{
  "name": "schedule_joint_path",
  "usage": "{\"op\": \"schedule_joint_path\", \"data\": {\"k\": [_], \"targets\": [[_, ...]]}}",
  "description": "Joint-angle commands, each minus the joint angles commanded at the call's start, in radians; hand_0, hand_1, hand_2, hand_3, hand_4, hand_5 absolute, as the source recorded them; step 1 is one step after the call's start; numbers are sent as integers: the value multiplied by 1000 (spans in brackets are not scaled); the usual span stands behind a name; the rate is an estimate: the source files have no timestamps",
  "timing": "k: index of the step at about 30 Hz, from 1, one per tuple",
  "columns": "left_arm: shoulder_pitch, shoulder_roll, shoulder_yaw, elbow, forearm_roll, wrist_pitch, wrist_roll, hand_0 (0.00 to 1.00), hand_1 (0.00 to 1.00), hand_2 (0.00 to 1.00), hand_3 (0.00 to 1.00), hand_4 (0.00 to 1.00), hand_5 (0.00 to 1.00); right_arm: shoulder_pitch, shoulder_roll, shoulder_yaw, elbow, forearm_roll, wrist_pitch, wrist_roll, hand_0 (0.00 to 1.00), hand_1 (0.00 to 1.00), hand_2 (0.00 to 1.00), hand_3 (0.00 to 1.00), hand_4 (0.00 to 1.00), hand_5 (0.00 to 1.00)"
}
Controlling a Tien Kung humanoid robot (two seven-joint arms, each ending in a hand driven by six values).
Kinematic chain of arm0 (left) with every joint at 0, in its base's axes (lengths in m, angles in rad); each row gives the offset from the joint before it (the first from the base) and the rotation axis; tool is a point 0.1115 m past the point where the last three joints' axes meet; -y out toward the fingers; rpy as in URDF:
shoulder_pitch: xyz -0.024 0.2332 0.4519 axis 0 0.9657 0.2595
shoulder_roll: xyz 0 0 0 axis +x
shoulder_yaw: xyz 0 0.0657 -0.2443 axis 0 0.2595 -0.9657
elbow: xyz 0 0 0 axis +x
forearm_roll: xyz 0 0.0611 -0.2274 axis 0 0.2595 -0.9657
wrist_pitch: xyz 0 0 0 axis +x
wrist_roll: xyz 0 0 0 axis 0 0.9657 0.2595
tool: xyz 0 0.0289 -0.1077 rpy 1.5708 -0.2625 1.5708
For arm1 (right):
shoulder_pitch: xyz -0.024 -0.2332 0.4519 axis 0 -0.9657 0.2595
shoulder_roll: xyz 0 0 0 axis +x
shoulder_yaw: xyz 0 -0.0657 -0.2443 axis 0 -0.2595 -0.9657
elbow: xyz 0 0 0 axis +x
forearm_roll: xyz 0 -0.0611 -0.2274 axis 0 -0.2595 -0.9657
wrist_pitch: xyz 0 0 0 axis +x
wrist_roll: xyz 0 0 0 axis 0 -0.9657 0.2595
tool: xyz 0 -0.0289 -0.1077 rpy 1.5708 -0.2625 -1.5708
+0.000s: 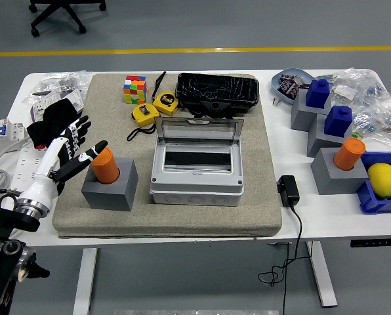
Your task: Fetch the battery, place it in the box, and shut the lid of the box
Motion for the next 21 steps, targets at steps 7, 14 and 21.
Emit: {"op": "schedule_joint_path", "data": {"k": [7, 14, 21], "targets": [[-4, -2, 18, -1, 42, 4, 3, 972, 993, 998, 998, 998, 236, 0, 1, 3, 0, -1, 0, 0, 783, 707, 718, 748, 998, 897], [-10, 9, 50, 3, 12, 32, -8, 969, 981, 987, 998, 998, 175, 0, 1, 5, 0, -1, -2, 1, 782, 707, 718, 748, 998, 896], [-19, 0, 83, 26, -70, 45, -33, 914, 939, 955, 995, 998, 43, 1, 2, 2, 0, 3, -2, 1, 783, 707, 718, 748, 998, 901]]}}
